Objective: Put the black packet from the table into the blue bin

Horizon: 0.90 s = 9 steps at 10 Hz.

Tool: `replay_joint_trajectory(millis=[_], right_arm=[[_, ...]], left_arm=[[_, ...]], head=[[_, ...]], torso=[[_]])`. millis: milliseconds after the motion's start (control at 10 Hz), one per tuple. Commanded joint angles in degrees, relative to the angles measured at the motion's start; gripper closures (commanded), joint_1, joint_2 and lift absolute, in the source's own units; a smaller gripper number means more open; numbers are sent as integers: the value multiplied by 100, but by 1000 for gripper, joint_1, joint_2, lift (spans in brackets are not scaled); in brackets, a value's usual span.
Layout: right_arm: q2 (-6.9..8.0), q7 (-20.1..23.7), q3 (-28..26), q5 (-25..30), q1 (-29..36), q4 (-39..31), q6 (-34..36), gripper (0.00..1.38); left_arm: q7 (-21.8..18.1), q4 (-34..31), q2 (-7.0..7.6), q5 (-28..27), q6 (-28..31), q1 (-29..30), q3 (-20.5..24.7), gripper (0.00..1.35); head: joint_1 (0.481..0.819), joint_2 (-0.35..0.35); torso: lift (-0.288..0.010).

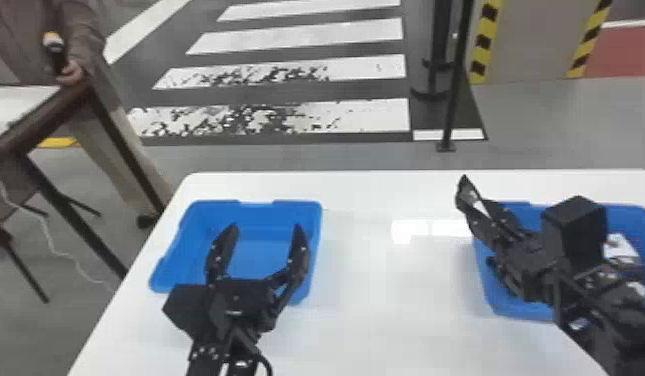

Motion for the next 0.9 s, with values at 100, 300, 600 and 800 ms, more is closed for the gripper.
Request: replay_joint_trajectory(millis=[100, 300, 600, 800], right_arm=[[155, -86, -1084, 553, 148, 83, 215, 1082], [155, -15, -1416, 610, -35, 448, 412, 1042], [155, 152, -1439, 621, 8, 491, -10, 87], [181, 169, -1450, 198, 415, 13, -601, 128]], left_arm=[[-9, -5, 0, 13, -17, 20, 12, 127], [-9, -5, 0, 24, -31, 34, 12, 127], [-17, -5, 0, 36, -45, 48, 34, 127], [-17, -5, -9, 36, -45, 34, 34, 127]], head=[[695, 67], [695, -50], [695, -95], [695, -80]], torso=[[-110], [-110], [-110], [-110]])
